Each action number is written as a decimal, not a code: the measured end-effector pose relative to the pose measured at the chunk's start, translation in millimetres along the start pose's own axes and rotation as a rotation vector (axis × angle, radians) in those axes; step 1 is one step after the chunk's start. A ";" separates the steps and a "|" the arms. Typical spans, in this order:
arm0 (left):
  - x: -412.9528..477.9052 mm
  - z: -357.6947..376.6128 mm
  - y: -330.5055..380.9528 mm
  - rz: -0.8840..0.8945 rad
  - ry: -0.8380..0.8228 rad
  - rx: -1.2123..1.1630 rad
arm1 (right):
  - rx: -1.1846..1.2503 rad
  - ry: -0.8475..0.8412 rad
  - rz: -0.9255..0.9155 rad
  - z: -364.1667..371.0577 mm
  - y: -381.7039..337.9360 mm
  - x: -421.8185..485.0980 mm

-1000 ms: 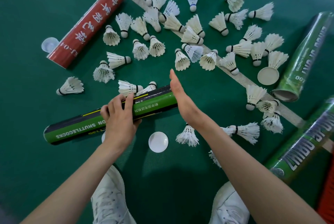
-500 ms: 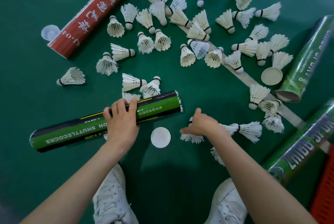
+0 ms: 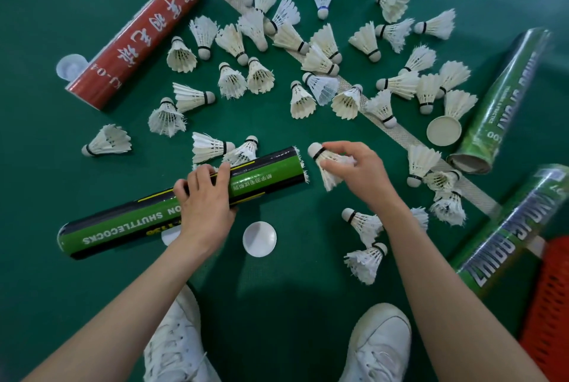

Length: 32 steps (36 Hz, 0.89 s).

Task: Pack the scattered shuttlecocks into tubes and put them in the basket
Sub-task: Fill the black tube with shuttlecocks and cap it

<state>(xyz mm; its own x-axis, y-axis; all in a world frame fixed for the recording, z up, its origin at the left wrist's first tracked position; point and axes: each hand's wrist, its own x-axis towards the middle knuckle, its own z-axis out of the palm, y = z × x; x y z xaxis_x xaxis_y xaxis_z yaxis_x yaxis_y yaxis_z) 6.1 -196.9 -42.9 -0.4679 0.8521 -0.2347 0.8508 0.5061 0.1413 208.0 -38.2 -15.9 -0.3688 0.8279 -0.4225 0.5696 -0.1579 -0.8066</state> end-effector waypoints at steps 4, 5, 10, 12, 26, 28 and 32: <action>4.7 -7.0 5.1 0.047 0.015 -0.022 | -0.036 -0.092 -0.097 -11.3 -4.5 -2.1; 5.7 -9.1 6.8 0.060 0.020 -0.027 | -0.025 -0.105 -0.120 -12.6 -6.1 -1.8; 7.3 -14.2 12.9 0.091 0.058 -0.039 | 0.123 -0.066 -0.203 -11.9 -20.3 -3.3; 7.3 -16.9 13.9 0.106 0.054 -0.023 | 0.183 -0.031 -0.222 -12.0 -24.5 -4.3; 9.4 -24.6 21.0 0.207 0.044 -0.030 | 0.234 -0.193 -0.182 3.2 -32.5 1.4; 9.8 -25.8 20.5 0.172 0.051 -0.031 | 0.295 -0.206 -0.139 8.3 -37.8 0.3; 13.6 -24.6 28.2 0.110 0.064 -0.039 | 0.344 -0.214 -0.110 28.1 -47.5 2.8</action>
<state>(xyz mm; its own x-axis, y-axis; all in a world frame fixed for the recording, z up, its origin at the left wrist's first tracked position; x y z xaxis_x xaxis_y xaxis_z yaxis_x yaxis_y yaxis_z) 17.8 -167.8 -18.4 -0.3876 0.9088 -0.1542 0.8885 0.4129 0.2002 159.3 -43.6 9.5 -0.5786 0.7253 -0.3730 0.2534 -0.2749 -0.9275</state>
